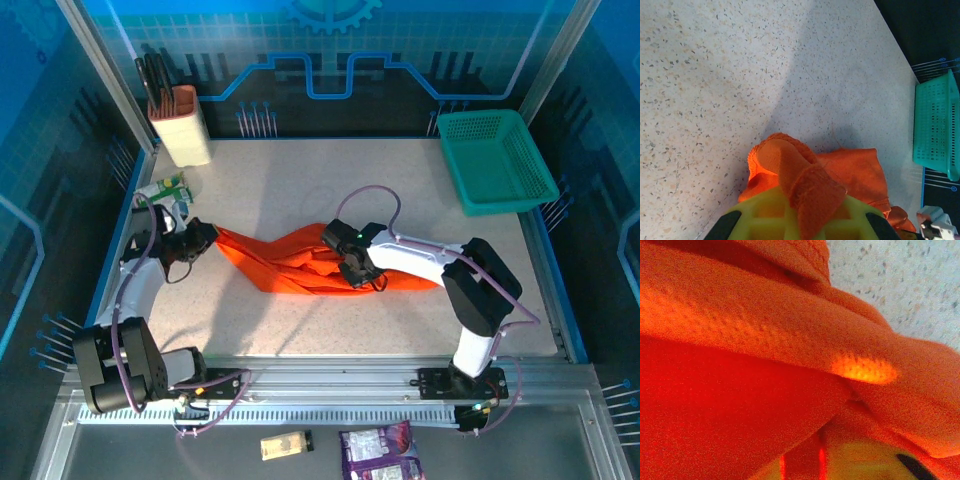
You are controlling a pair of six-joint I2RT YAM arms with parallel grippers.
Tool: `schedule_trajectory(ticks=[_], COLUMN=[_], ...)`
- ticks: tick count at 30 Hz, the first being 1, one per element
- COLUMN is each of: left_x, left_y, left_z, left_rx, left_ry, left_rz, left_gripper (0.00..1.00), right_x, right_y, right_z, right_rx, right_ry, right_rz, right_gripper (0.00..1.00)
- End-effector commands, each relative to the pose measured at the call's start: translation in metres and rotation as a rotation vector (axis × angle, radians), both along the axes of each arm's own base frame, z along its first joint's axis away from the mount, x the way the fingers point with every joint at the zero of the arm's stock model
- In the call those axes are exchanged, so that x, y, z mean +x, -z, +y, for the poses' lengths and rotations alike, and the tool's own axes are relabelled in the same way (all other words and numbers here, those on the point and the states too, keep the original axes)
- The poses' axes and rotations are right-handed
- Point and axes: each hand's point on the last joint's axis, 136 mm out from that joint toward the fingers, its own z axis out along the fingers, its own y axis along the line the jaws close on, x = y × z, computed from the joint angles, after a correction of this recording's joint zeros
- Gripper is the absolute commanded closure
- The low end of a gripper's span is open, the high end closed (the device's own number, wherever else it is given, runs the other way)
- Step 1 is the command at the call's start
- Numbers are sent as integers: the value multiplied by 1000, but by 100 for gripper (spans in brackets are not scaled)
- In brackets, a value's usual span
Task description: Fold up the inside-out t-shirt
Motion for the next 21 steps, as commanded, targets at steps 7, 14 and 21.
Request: schedule_trajectory(ticks=[7, 14, 21], left_x=[32, 38, 35], left_y=[-35, -59, -60], left_z=[27, 64, 78], left_rx=[-9, -51, -68], left_ry=[-46, -128, -163], left_rz=[-108, -168, -171], left_gripper=[100, 100, 100], right_x=[9, 5, -3], right_y=[-115, -171, -160], right_z=[-47, -109, -172], right_rx=[99, 298, 330], right_ry=[67, 227, 421], right_rz=[-210, -307, -294], right_gripper=[100, 100, 100])
